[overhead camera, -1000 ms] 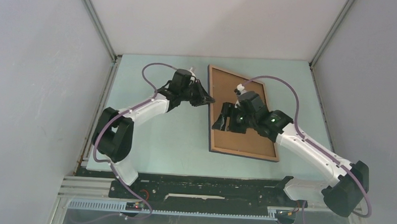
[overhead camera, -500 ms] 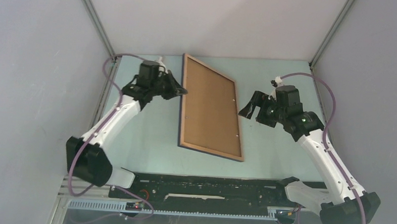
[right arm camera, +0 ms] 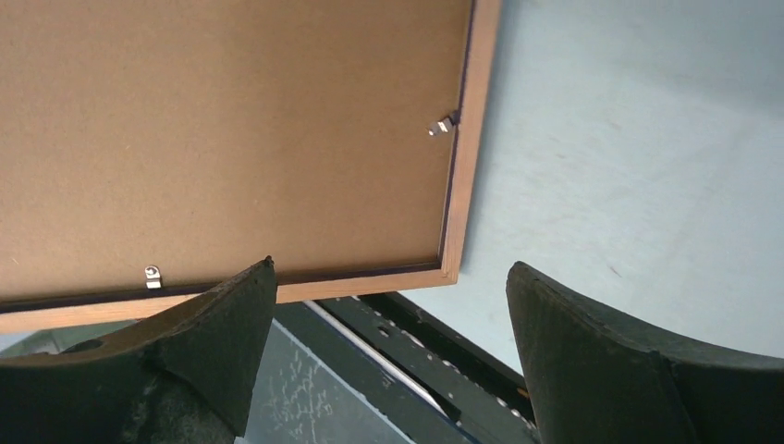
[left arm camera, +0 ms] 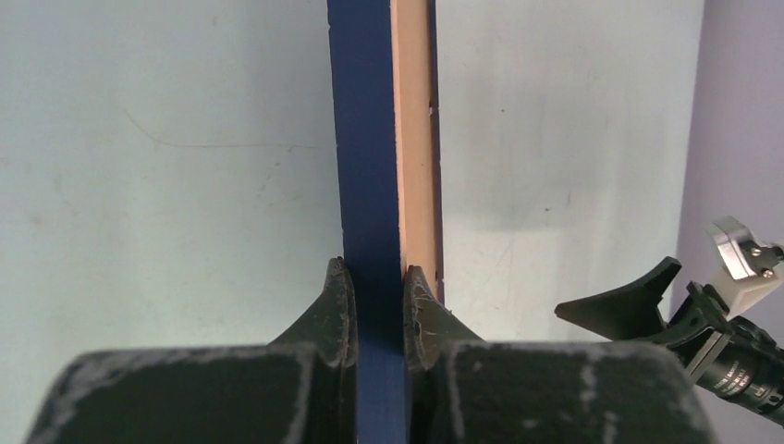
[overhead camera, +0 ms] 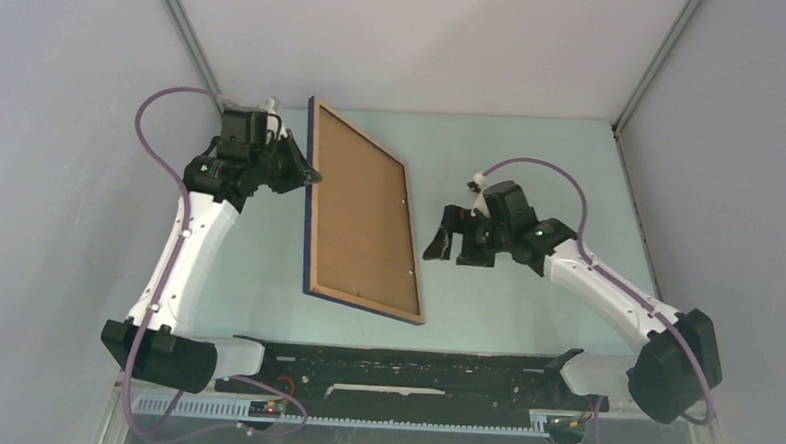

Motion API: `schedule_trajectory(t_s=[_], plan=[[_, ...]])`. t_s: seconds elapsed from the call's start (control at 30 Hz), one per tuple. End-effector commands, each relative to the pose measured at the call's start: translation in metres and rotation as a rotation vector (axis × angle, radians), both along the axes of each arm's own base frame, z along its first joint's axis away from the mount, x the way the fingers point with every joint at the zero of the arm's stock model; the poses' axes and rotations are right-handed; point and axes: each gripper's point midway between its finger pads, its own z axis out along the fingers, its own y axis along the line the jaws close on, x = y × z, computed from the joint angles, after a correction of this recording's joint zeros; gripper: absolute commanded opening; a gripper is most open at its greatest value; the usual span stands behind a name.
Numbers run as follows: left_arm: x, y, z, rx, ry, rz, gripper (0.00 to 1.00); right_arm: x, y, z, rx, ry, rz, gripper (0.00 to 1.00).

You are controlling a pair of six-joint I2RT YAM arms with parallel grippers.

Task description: Put the photo into the frame

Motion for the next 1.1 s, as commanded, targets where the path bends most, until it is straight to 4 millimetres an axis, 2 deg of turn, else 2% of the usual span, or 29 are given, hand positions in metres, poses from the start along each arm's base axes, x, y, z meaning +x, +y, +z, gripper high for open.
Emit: schedule_trajectory(t_s=[0.0,0.17,0.3,0.4,0.63,0.77,1.07], plan=[[0.002,0.033,0.066,0.204,-0.235,0.003,0.0,0.016,0.04,0.014,0.126,-0.05,0.051,1.0],[-0.003,0.046,0.085,0.269,-0.269,0.022,0.0,0.025,0.057,-0.017,0.15,0.084,0.062,0.99],[-0.008,0.06,0.109,0.334,-0.302,0.058,0.0,0.031,0.071,-0.025,0.2,0.118,0.075,0.99],[-0.005,0.057,0.121,0.327,-0.337,0.045,0.0,0.035,0.079,-0.019,0.26,0.125,0.083,1.0],[0.011,0.039,0.117,0.291,-0.323,0.019,0.0,0.052,0.099,0.025,0.461,0.119,0.071,1.0],[0.021,0.016,0.117,0.28,-0.325,-0.012,0.0,0.057,0.109,0.048,0.554,0.129,0.089,1.0],[0.042,-0.019,0.127,0.255,-0.318,0.003,0.0,0.069,0.123,0.107,0.689,0.129,0.09,0.96]])
